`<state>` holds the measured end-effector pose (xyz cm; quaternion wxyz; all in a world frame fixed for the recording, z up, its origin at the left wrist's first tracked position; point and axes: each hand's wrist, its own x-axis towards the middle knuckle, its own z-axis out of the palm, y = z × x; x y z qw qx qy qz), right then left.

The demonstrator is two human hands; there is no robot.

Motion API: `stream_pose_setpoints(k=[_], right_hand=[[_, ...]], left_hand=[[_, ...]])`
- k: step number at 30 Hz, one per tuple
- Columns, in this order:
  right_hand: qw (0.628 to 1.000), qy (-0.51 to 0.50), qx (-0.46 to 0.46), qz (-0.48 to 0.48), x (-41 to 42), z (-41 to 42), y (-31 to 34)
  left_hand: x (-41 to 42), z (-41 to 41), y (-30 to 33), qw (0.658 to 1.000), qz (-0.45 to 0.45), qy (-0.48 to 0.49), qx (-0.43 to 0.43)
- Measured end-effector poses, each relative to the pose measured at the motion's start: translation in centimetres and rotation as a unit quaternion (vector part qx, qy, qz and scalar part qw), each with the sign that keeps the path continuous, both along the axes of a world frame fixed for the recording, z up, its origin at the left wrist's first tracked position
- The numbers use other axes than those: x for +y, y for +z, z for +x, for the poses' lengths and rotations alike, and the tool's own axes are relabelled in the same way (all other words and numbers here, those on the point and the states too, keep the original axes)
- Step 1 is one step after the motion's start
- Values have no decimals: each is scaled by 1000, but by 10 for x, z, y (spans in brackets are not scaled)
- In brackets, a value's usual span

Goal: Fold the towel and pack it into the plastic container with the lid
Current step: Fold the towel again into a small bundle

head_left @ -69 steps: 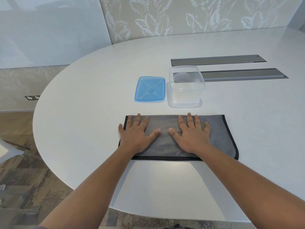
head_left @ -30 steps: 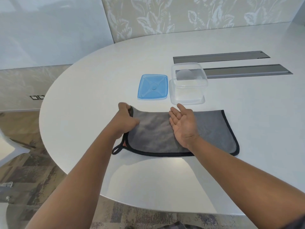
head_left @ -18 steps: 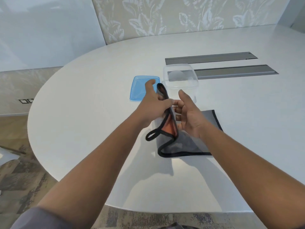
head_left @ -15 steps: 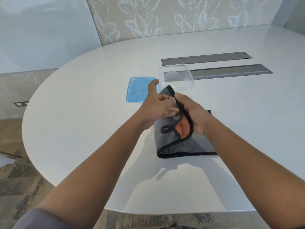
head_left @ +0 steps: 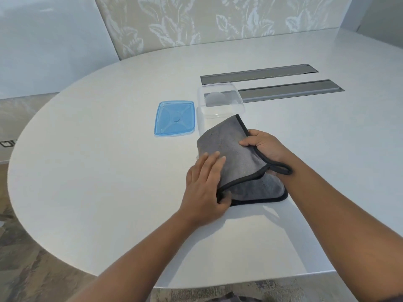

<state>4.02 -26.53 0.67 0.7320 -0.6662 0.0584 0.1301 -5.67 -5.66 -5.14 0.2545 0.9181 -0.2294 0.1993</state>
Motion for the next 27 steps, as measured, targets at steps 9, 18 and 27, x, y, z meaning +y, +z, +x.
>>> stream_pose_setpoints(k=[9,18,27], right_hand=[[980,-27,32,-194,-21,4,-2],[942,0,37,-334,-34,-7,-16],[926,20,16,-377,-37,-5,-11]], left_hand=[[5,-1,-4,987,57,22,149],[-8,5,-1,976,141,-2,168],[-4,7,-7,967,77,-25,241]])
